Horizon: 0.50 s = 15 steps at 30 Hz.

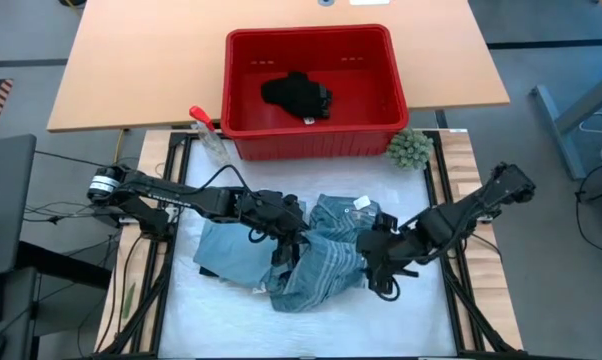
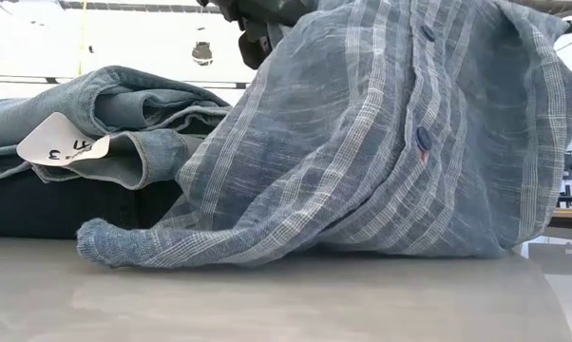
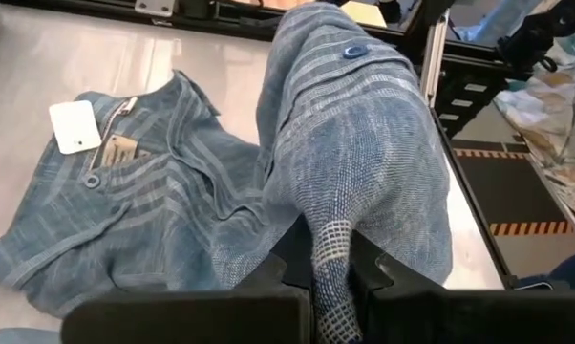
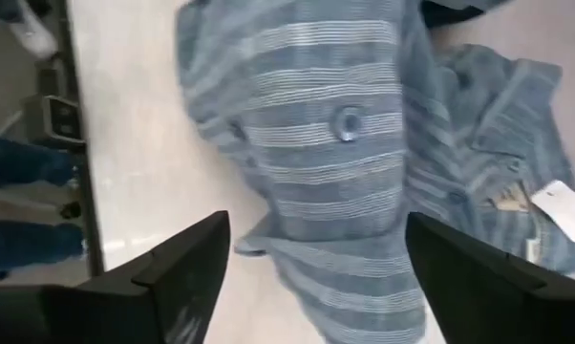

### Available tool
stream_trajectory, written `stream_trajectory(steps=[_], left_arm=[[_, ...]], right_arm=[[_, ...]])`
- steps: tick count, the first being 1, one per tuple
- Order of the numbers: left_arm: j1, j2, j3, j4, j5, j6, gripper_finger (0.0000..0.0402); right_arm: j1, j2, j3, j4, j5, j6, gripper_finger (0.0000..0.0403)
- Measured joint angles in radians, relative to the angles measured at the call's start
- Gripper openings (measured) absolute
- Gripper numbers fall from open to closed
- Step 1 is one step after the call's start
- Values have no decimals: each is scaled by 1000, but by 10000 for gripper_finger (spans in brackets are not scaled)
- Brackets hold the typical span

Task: Fold Laundry from Bin
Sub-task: Fold the light blue polo shirt

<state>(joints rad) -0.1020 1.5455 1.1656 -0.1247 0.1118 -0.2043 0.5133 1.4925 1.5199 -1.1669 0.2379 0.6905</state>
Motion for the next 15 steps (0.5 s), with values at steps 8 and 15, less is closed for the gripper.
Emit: stream_trajectory(steps=[8, 15], left_arm=[[0, 0, 0, 1, 7, 0, 0], [0, 0, 0, 1, 7, 0, 0]], right_arm=[[-52, -1, -47, 6, 24, -41, 372], [-66, 0, -193, 203, -98, -106, 373]])
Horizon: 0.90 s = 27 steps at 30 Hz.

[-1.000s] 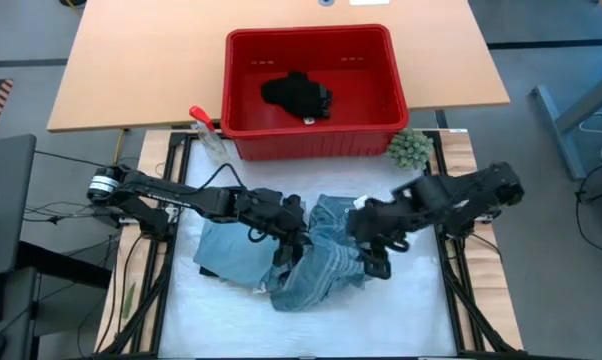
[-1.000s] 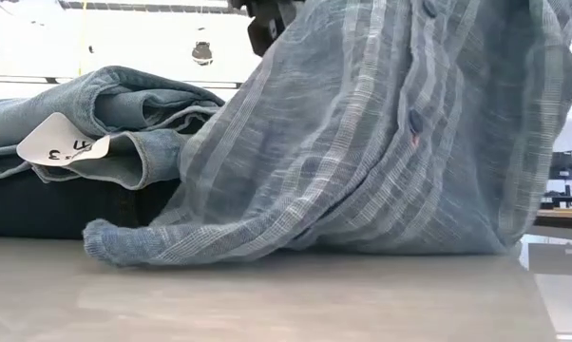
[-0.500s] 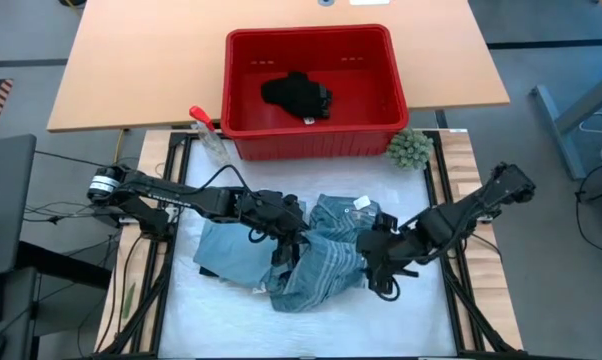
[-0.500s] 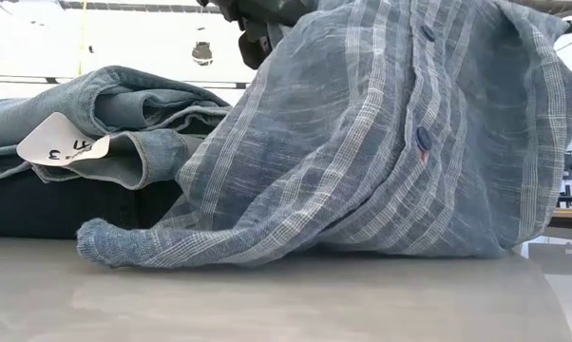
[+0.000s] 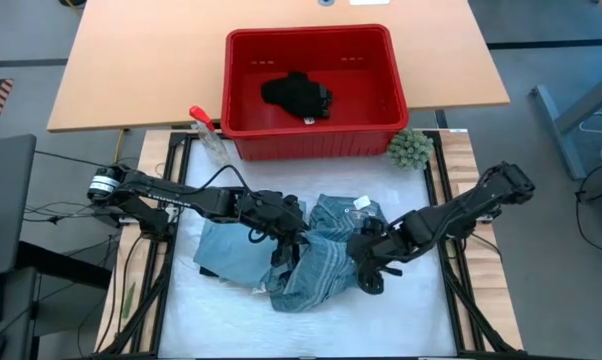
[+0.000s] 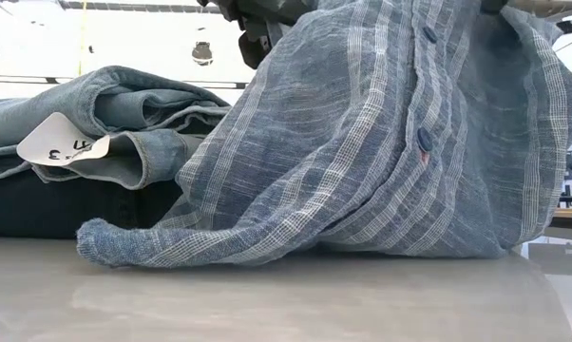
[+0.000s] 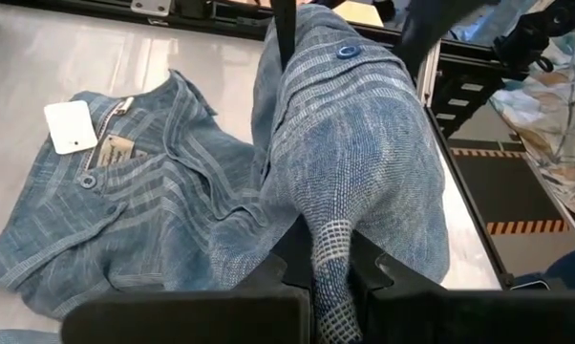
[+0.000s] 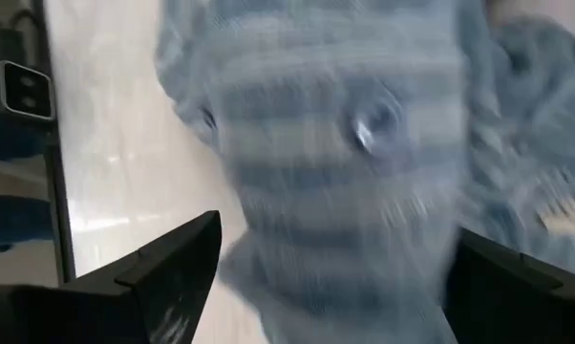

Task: Fold Laundry from Bin
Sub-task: Fold the light blue polo shirt

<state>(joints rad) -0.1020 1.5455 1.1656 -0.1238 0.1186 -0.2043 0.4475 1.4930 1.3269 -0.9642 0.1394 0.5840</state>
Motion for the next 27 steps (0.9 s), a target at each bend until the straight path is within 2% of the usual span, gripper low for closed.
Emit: stream_trajectory(steps=[4, 7, 10, 13, 16, 17, 22, 27], left_arm=[[0, 0, 0, 0, 0, 0, 0], [1, 0, 0, 0, 7, -1, 0], [1, 0, 0, 22, 62, 11, 0], [1, 0, 0, 40, 121, 16, 1], [-1, 0, 0, 39, 170, 54, 20], [-1, 0, 0, 41, 183, 57, 32], [-1, 0, 1, 103, 248, 25, 110], [2, 1, 59, 105, 238, -27, 201]], right_arm=[[-22, 0, -45, 91, 8, -73, 365], [-39, 0, -50, 80, 1, -78, 329], [-44, 0, -51, 76, -34, -90, 259], [-36, 0, -51, 53, -85, -103, 158], [-23, 0, -51, 19, -113, -108, 43], [-20, 0, -51, 13, -114, -111, 26], [-36, -1, -51, -3, -102, -55, 35], [-71, -1, -51, -8, -186, 16, 23]])
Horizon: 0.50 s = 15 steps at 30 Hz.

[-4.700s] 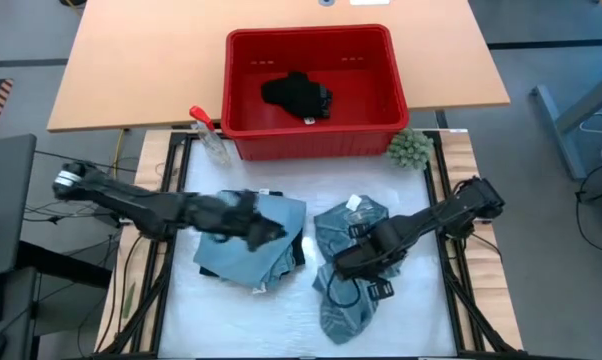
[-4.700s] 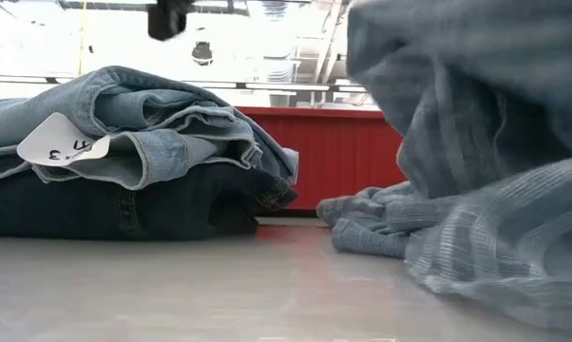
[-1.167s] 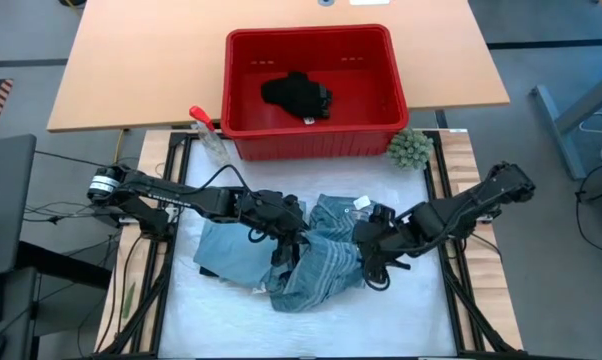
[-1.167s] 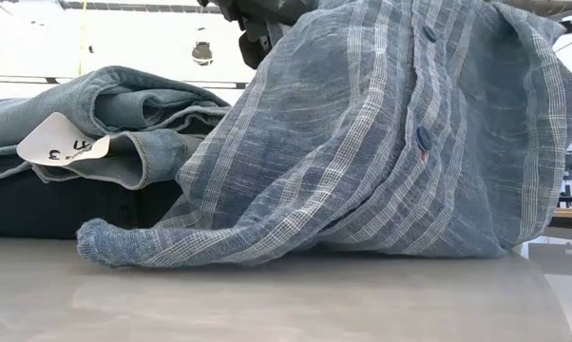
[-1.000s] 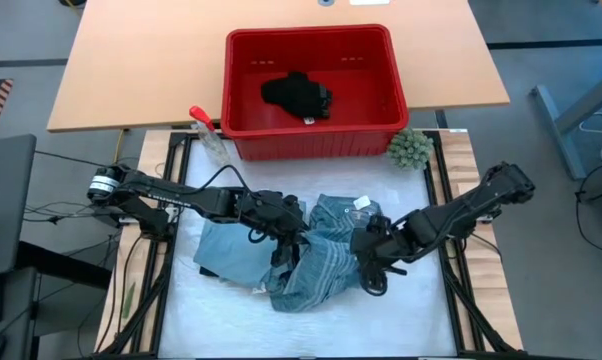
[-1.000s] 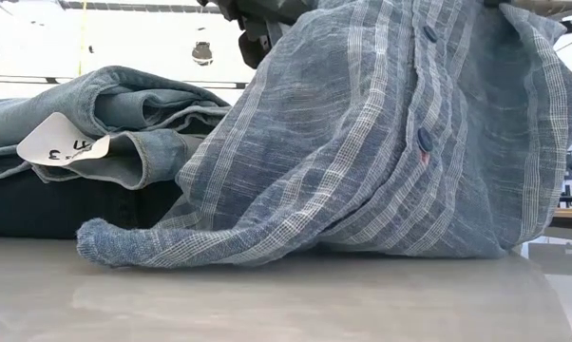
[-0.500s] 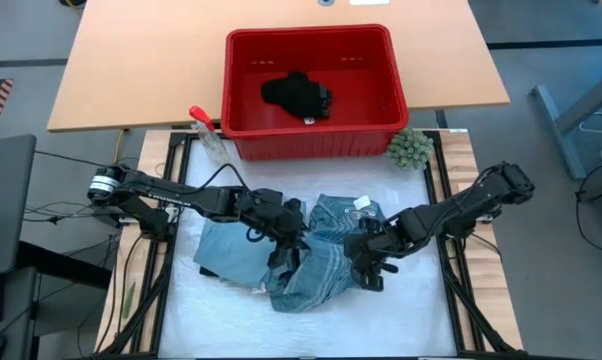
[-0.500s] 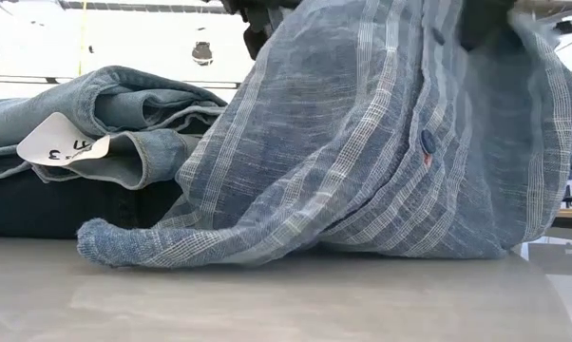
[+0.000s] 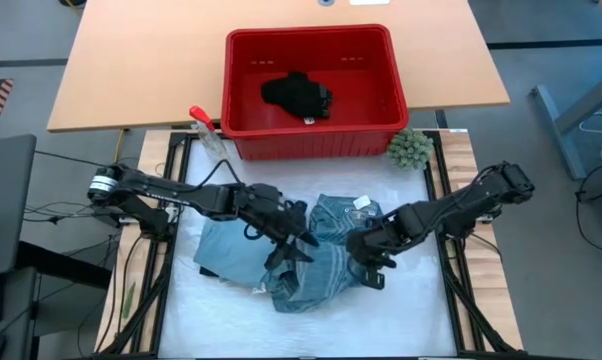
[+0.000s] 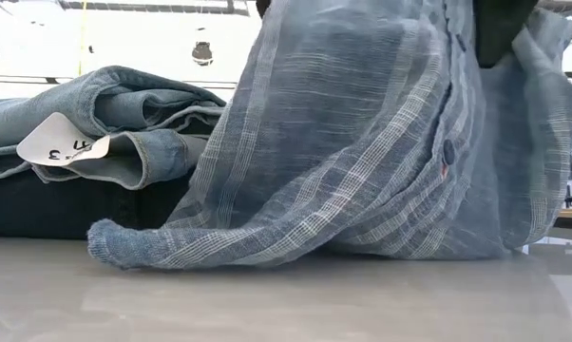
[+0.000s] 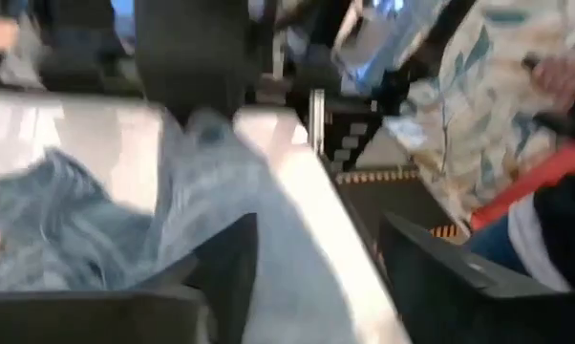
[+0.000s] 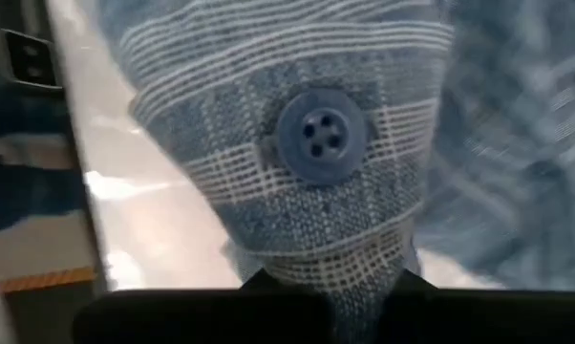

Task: Fold Laundry from Bin
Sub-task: Fold the light blue polo shirt

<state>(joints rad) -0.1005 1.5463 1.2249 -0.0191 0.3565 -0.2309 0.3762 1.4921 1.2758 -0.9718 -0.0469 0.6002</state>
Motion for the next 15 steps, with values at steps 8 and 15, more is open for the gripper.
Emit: stream_trajectory(steps=[8, 15], left_arm=[[3, 102, 143, -150, -136, -79, 294], [-2, 171, 249, -251, -133, -18, 307]], right_arm=[[-47, 0, 0, 10, -86, 62, 23], [-67, 1, 0, 4, -104, 45, 26]])
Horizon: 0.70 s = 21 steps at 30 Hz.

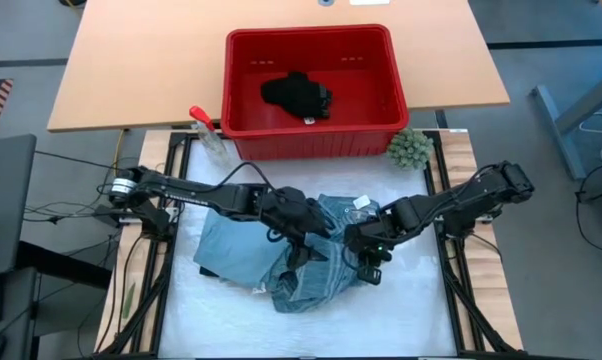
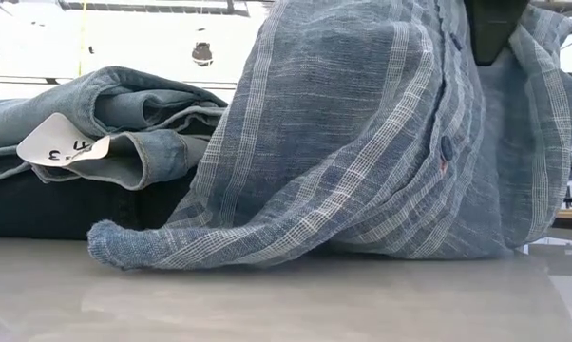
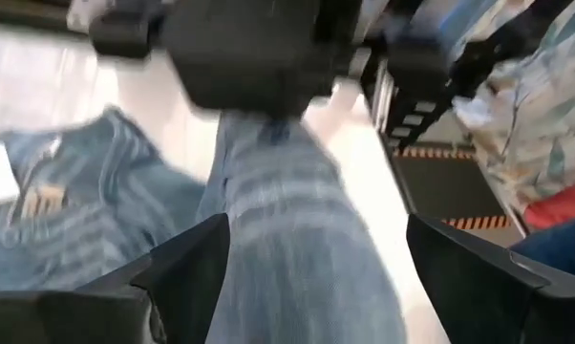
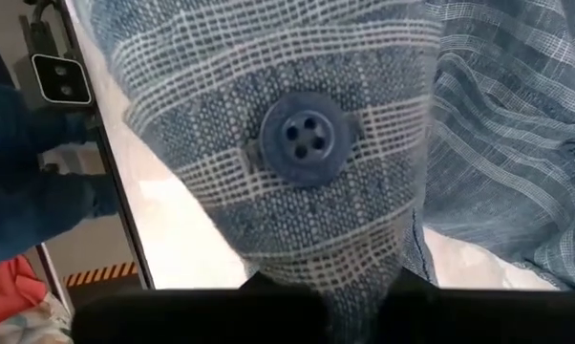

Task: Fold Laundry from Bin
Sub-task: Fold the light blue polo shirt

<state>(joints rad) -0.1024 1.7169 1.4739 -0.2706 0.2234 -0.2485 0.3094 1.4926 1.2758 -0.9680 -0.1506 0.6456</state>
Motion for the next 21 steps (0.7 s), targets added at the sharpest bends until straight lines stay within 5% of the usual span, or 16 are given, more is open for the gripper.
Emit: stream_trajectory(steps=[8, 15, 21], left_arm=[[-4, 41, -3, -29, -93, 44, 307], [15, 113, -4, -29, 77, -71, 307], [16, 119, -5, -33, 53, -47, 270]], right_arm=[[-32, 0, 0, 19, -6, -14, 27], [-30, 0, 0, 15, 6, -18, 25], [-30, -2, 2, 15, 9, -17, 25]])
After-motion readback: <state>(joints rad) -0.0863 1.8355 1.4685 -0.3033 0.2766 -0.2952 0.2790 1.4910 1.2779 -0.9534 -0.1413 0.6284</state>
